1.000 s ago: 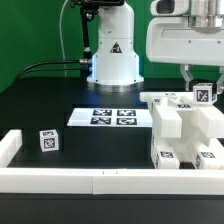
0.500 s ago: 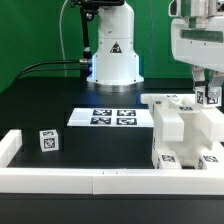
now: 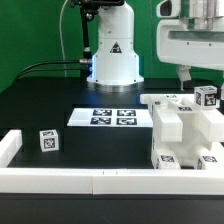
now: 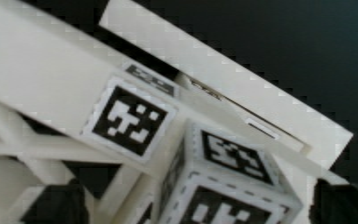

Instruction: Assemble chair

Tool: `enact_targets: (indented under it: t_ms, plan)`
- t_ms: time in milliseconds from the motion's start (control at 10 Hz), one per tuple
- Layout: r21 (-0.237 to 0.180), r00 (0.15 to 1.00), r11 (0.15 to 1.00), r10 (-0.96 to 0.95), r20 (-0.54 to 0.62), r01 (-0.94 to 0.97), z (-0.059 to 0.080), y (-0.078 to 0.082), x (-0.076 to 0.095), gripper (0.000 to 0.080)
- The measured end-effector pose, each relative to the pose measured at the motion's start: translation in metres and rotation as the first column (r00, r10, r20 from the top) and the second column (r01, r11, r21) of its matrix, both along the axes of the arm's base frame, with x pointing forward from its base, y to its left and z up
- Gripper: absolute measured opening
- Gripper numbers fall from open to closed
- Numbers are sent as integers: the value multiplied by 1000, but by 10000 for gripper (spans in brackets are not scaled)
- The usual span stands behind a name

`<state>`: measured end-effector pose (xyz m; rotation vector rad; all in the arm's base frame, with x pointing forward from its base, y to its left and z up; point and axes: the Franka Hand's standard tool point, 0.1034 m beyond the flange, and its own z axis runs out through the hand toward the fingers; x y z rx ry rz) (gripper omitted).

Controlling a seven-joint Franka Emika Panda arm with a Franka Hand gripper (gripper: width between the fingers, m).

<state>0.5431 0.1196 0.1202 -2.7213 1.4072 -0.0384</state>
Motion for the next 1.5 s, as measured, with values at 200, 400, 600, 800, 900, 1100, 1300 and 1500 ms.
enact_targets:
  t_ms: [200, 400, 600, 800, 900, 1100, 1300, 1500]
  plan:
    - [-11, 980, 980, 197, 2, -197, -5, 10, -6, 648]
    - [-28, 927, 926, 375, 0, -375, -5, 8, -5, 649]
    - [-59, 709, 707, 704, -22, -704, -2, 14, 5, 649]
    - [-62, 661, 659, 750, -26, -749, -2, 10, 6, 525]
    - [-61, 677, 675, 736, -26, -736, -2, 10, 6, 525]
    - [-59, 699, 697, 715, -25, -715, -2, 9, 6, 280]
    - [-54, 803, 801, 596, -26, -596, -3, 8, 6, 282]
    - [-46, 939, 937, 344, -27, -345, -2, 8, 6, 282]
